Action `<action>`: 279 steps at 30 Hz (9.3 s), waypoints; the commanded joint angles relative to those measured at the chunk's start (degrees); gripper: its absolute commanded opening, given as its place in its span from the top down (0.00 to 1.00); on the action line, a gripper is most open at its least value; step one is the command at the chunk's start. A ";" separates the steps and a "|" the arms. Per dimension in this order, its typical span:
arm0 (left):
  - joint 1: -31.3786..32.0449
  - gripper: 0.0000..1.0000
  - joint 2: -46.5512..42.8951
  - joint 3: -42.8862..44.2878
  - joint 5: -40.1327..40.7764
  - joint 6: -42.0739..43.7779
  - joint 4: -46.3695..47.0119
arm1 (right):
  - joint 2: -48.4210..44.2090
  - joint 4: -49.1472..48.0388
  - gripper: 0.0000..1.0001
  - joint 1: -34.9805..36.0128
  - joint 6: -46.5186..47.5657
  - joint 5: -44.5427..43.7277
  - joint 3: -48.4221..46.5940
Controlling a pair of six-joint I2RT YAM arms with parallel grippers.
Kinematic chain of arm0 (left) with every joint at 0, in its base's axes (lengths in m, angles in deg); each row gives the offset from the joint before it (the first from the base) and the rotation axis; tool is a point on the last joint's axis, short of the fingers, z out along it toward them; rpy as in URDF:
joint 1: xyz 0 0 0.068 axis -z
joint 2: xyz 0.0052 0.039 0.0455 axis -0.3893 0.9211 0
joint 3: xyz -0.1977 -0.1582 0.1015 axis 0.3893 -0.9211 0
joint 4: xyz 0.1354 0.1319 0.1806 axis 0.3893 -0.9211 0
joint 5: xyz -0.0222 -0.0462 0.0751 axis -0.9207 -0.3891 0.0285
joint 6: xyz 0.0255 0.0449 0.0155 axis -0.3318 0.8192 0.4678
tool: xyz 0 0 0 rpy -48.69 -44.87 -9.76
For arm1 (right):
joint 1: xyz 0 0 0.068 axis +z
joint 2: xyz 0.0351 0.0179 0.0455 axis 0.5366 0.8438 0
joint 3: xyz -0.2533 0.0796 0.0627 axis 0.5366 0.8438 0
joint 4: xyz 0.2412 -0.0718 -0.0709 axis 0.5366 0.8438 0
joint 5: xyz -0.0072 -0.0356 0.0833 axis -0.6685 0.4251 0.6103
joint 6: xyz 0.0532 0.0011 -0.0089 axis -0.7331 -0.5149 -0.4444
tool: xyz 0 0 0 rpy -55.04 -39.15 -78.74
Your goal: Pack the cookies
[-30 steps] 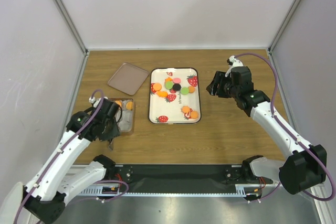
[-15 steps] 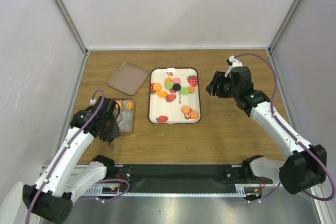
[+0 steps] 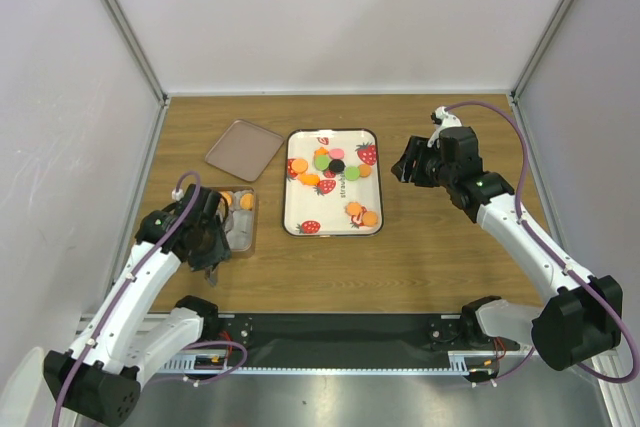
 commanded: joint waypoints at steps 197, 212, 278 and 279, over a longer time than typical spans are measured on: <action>47.47 0.48 47.08 37.73 8.79 3.72 11.09 | -1.25 -0.79 0.41 -0.61 0.84 -3.49 -0.53; 48.18 0.48 53.42 39.75 5.98 5.40 12.69 | -1.87 -0.79 0.41 -0.52 0.84 -3.05 -0.44; 49.24 0.56 56.41 38.79 7.91 7.42 9.87 | -1.60 -0.88 0.41 -0.34 1.01 -2.79 -0.44; 49.24 0.57 56.50 38.79 7.82 7.59 9.87 | -1.52 -0.88 0.41 -0.34 1.01 -2.70 -0.44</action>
